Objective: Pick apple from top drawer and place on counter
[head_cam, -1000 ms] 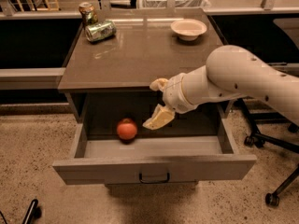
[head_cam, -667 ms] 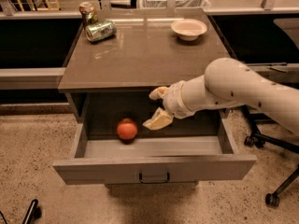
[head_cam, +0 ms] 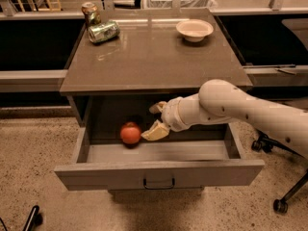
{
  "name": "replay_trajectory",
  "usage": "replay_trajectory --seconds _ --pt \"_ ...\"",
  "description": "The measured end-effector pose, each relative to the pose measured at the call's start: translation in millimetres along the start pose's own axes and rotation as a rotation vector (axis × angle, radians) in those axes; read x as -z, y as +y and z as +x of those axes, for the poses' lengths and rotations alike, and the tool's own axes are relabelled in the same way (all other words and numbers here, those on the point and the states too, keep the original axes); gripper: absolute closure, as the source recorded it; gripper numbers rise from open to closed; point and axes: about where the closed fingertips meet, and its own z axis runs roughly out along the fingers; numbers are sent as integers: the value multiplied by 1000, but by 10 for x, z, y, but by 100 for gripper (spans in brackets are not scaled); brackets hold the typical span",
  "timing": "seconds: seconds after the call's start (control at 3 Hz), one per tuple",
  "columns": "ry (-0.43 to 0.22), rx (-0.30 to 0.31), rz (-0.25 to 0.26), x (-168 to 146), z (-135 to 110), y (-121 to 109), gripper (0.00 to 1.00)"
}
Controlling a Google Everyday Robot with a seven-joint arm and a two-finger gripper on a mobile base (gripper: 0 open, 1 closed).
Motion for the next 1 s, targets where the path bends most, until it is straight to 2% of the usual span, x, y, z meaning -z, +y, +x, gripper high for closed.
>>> replay_trajectory --seconds 0.33,0.67,1.0 --pt "-30 -31 11 -281 -56 -87 29" --pt "-62 -63 24 -482 -80 -154 29" --pt "-86 -88 33 -643 -109 -114 31"
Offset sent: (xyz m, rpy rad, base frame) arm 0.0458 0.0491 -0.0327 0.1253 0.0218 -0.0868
